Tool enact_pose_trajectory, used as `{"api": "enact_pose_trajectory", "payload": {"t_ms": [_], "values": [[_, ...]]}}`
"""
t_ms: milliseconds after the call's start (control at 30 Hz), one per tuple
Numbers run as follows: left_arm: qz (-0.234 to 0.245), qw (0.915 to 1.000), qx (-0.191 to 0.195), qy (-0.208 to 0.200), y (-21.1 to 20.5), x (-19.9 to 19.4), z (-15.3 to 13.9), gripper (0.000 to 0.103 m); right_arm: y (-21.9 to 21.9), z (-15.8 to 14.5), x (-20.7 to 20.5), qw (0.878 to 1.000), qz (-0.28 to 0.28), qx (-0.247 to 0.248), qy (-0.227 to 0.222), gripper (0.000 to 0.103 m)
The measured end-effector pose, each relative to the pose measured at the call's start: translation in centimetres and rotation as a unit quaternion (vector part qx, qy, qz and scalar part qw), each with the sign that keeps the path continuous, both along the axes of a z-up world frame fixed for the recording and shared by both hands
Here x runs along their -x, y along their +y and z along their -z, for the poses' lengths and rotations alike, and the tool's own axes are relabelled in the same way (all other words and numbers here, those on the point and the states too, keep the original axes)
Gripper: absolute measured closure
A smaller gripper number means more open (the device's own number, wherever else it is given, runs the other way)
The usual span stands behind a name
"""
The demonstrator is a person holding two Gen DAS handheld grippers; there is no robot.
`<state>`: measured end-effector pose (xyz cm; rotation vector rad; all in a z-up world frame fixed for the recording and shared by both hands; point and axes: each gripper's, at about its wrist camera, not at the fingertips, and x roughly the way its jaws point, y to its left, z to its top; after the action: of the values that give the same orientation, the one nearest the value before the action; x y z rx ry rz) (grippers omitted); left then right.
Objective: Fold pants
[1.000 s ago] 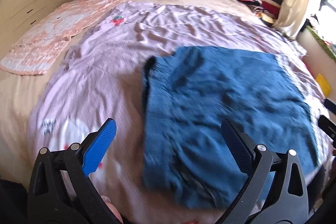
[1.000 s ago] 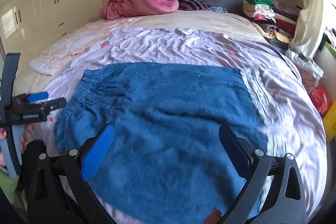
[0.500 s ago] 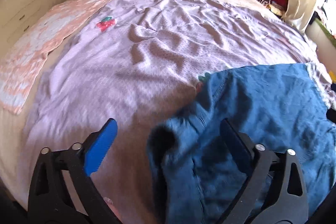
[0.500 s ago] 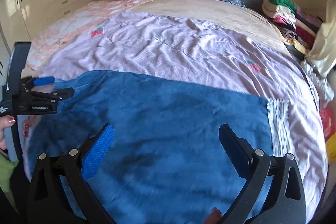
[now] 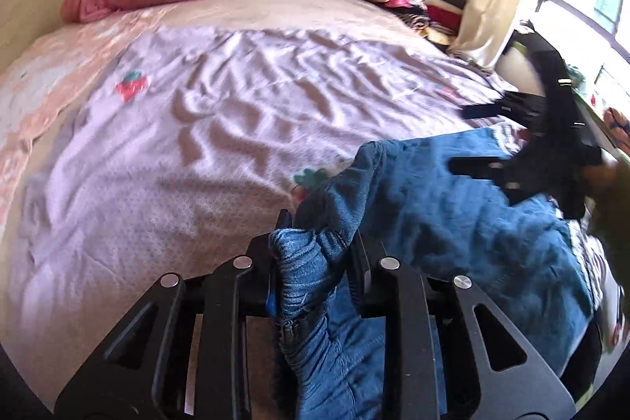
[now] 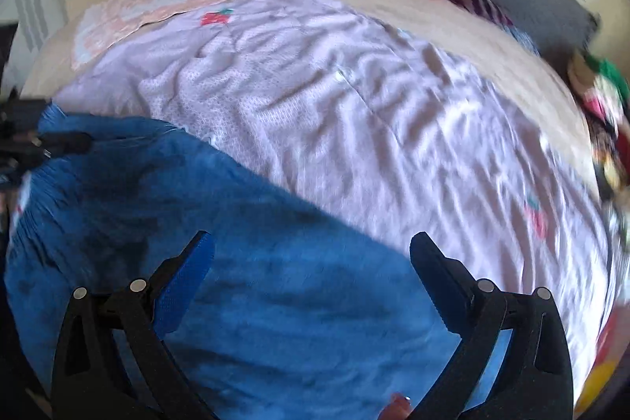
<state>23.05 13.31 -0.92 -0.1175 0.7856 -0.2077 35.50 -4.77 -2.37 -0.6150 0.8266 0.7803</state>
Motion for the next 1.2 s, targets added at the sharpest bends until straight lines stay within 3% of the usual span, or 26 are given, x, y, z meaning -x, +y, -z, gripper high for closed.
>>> {"api": "enact_pose_trajectory", "payload": {"t_ms": [100,167,233,267,333,433,667,867,1000,1200], "values": [[0.025,0.9995,-0.003,-0.019,-0.5,1.1,-1.3,0.085,0.9,0.6,-0.5,0.999,-0.036,0.027,-0.006,0.005],[0.037,0.9989,-0.009,-0.028,-1.0,1.8,-2.1,0.085,1.4,1.1,-0.6,0.998,-0.055,0.040,-0.008,0.012],[0.042,0.9985,-0.014,-0.033,-1.2,2.2,-2.4,0.085,1.7,1.6,-0.7,0.997,-0.063,0.046,0.004,0.046],[0.044,0.9983,-0.015,-0.033,-1.3,2.4,-2.5,0.085,1.6,1.6,-0.5,0.997,-0.070,0.033,0.021,0.053],[0.042,0.9982,-0.025,-0.036,-1.5,2.6,-2.4,0.085,1.3,1.6,0.2,0.996,-0.080,0.008,0.033,0.081],[0.034,0.9978,-0.038,-0.042,-1.5,2.9,-2.4,0.085,0.2,0.6,1.7,0.997,-0.069,-0.034,0.029,0.098],[0.027,0.9970,-0.027,-0.068,-1.4,4.9,-3.3,0.084,-4.5,-4.4,7.3,0.992,0.001,-0.127,-0.013,0.100],[0.053,0.9938,-0.017,-0.097,-1.9,8.6,-3.7,0.083,-7.3,-6.4,15.1,0.987,0.028,-0.153,-0.029,0.100],[0.075,0.9916,-0.008,-0.105,-2.1,12.4,-3.2,0.083,-8.4,-5.6,19.8,0.987,0.022,-0.159,-0.024,0.099],[0.082,0.9947,0.006,-0.061,-2.0,16.6,0.3,0.080,-8.0,-1.6,25.1,0.990,-0.003,-0.140,0.013,0.099]]}}
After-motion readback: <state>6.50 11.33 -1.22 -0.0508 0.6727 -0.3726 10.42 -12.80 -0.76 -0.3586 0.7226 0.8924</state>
